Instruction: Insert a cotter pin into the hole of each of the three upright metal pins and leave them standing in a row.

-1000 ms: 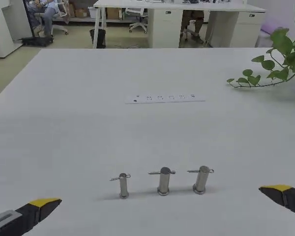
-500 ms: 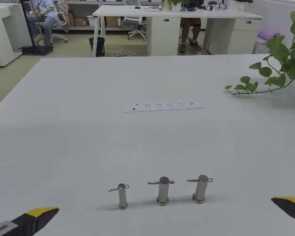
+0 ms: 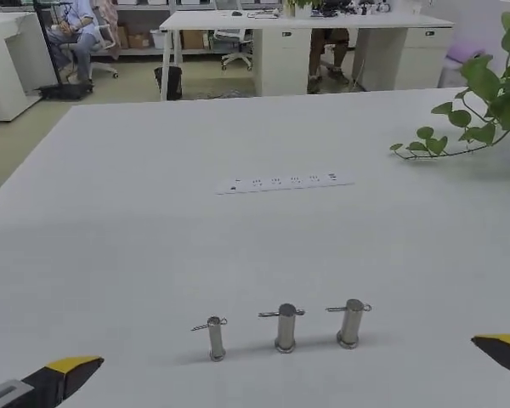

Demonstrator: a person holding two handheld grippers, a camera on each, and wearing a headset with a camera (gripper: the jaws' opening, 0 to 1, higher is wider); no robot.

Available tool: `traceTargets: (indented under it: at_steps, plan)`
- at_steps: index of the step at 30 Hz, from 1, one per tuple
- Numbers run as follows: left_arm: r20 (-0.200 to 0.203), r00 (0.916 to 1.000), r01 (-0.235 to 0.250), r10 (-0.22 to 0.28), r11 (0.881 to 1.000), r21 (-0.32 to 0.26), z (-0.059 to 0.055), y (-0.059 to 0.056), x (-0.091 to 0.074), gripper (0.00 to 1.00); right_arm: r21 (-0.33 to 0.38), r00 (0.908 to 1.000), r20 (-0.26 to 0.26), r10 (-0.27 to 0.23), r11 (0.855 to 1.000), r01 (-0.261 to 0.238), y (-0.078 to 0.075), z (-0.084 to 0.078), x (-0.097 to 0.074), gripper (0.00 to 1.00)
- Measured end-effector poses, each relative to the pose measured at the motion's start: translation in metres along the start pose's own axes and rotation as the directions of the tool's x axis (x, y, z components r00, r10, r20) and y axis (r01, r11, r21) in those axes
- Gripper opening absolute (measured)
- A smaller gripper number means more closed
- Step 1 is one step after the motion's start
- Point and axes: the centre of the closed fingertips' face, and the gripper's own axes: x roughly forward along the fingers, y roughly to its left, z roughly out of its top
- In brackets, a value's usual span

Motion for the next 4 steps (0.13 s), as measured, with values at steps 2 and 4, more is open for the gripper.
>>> traceTargets:
  at_steps: [2, 4]
  plan:
    - [0.002, 1.0000, 0.001, -0.001, 1.000, -0.001, 0.0007, -0.0008, -0.0004, 0.99, 0.000, 0.9999, -0.008, 0.010, 1.000, -0.010, 0.0012, -0.0022, 0.0004, 1.00]
    - [0.002, 1.0000, 0.000, 0.000, 1.000, -0.004, 0.0012, -0.0014, -0.0007, 0.99, -0.009, 0.9997, -0.019, 0.015, 1.000, -0.015, 0.0014, -0.0044, 0.0005, 1.00]
